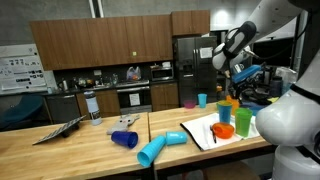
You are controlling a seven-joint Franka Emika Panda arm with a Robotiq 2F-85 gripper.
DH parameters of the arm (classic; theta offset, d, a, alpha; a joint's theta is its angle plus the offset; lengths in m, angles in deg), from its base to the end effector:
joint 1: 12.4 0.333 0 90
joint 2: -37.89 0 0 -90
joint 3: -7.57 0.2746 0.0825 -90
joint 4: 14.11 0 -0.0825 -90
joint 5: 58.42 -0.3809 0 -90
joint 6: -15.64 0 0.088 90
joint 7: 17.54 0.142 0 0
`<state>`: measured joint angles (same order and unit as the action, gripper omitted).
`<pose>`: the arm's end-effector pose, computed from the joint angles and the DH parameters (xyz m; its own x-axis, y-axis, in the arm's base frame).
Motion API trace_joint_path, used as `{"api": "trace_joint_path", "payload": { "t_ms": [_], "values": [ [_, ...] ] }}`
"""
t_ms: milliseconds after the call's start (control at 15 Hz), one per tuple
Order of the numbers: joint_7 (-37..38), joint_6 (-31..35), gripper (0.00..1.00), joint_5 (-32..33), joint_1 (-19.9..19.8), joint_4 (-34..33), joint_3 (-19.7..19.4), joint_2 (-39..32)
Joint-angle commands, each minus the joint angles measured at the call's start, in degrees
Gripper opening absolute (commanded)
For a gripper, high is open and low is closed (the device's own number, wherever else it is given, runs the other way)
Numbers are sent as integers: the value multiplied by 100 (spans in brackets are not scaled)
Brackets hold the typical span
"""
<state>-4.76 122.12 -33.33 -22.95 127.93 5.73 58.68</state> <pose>0.3832 -0.1317 0.3406 0.9386 -0.2869 -0.1918 -0.1907 -0.8944 0.4046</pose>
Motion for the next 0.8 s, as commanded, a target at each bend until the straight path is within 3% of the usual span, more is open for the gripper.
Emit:
{"api": "trace_joint_path", "payload": {
  "t_ms": [0,333,733],
  "values": [
    [-31,-161,100,-35,122,-255,-12,136],
    [-314,-355,100,-201,258,-704,0,30],
    [-983,-502,100,-211,705,-878,162,-229]
  ]
}}
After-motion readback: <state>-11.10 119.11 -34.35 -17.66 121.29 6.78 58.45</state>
